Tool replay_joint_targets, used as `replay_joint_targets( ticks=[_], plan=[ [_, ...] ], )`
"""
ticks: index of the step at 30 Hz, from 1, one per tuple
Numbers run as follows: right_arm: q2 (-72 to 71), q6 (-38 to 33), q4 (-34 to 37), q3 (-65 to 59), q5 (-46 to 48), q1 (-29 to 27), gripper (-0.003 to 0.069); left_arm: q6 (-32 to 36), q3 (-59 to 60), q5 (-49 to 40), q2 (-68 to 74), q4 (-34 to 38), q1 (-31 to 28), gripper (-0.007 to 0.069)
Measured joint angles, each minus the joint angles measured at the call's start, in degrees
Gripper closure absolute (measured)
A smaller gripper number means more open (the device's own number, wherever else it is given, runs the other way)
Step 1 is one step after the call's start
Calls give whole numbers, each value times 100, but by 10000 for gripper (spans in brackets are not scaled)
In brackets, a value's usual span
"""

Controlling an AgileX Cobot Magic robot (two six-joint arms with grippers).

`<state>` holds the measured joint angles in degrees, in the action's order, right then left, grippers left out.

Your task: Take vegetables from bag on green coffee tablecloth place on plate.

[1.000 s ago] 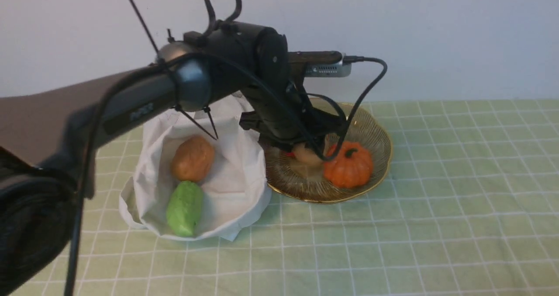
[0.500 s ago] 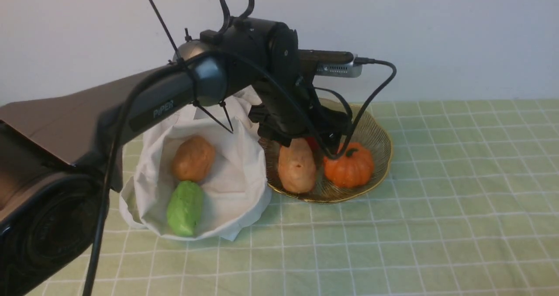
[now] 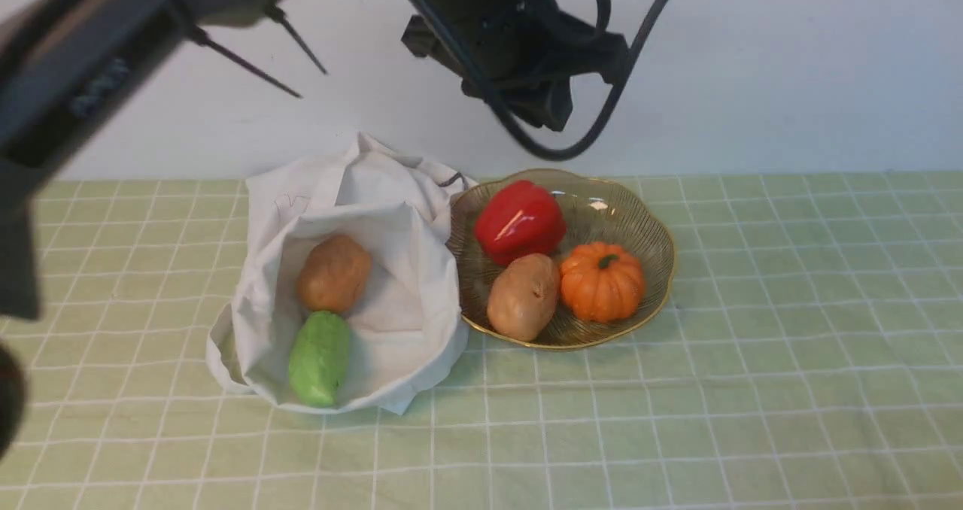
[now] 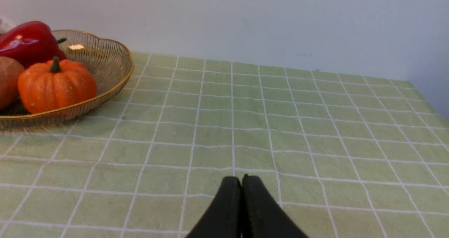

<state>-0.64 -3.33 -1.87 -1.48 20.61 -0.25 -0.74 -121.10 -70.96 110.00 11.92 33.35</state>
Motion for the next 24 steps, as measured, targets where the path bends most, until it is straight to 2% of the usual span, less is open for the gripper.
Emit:
replay_joint_targets(
  ticks=[3,7,8,9,11,12,16,17,19,23,24],
  plan=[
    [0,0,0,0,0,0,674,110,478,-27,-364,-41,116,624],
    [0,0,0,0,0,0,674,74,1780,-49,-1324,-486,290,629],
    [0,0,0,0,0,0,674,74,1780,-49,-1374,-499,296,629],
    [0,0,0,0,0,0,674,15,2468,-49,-1873,-573,353,629],
    [0,0,0,0,0,0,674,-23,2814,-56,-2233,-615,412,629],
    [0,0,0,0,0,0,674,-81,3432,-65,-2816,-634,494,629],
    [0,0,0,0,0,0,674,-133,4610,38,-3911,-634,625,629],
    [0,0,0,0,0,0,674,-133,5457,586,-4531,-634,657,629],
    [0,0,0,0,0,0,674,-163,6347,1468,-5190,-615,668,629],
    [0,0,0,0,0,0,674,-217,7357,2743,-5949,-537,668,629],
    [0,0,0,0,0,0,674,-236,8005,3653,-6388,-513,668,629]
  ],
)
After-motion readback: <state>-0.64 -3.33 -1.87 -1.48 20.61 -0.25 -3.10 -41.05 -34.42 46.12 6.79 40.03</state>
